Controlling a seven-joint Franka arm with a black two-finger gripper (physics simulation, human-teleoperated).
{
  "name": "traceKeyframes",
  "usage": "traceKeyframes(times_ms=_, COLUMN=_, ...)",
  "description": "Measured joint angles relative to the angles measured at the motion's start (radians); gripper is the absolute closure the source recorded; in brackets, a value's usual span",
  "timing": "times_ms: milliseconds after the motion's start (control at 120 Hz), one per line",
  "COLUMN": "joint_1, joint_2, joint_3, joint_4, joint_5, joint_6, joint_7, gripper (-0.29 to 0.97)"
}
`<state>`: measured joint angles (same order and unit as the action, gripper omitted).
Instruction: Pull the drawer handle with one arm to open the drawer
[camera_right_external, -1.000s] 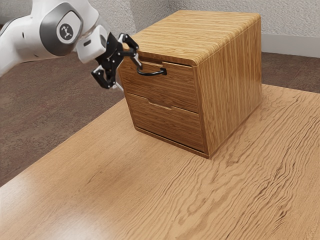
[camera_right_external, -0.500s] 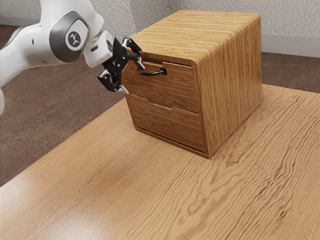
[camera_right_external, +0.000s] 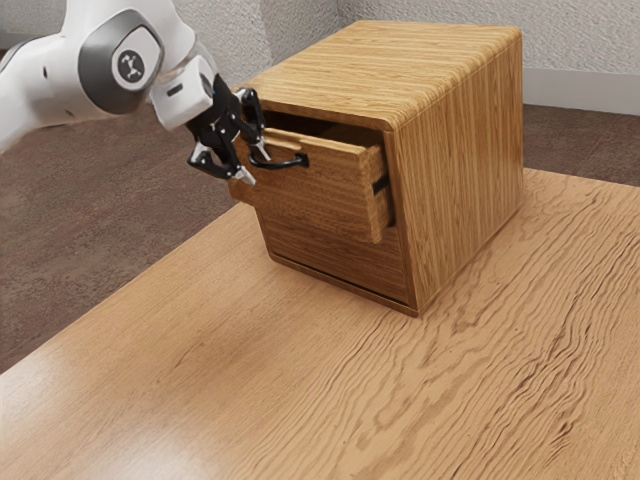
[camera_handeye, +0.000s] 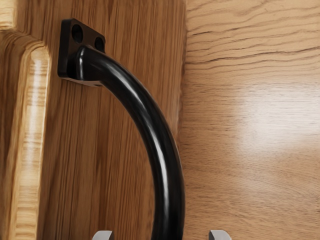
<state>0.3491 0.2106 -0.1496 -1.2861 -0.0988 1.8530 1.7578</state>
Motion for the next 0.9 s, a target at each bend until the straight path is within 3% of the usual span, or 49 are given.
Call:
traceKeyframes(times_ms=133, joint_1=0.001, joint_2=-0.023, joint_3=0.002, joint_4=-0.001, joint_5=0.001, joint_6=-0.049, joint_7=-0.015, gripper=0.52)
traceKeyframes(times_ms=700, joint_1=0.003, joint_2=-0.081, joint_3=0.002, joint_4=-0.032, joint_5=0.002, joint_6=-0.194, joint_7=-0.083, gripper=0.47)
traceKeyframes(times_ms=900, joint_1=-0.004, joint_2=-0.107, joint_3=0.02, joint_4=-0.053, joint_5=0.002, joint_6=-0.225, joint_7=-0.108, gripper=0.51)
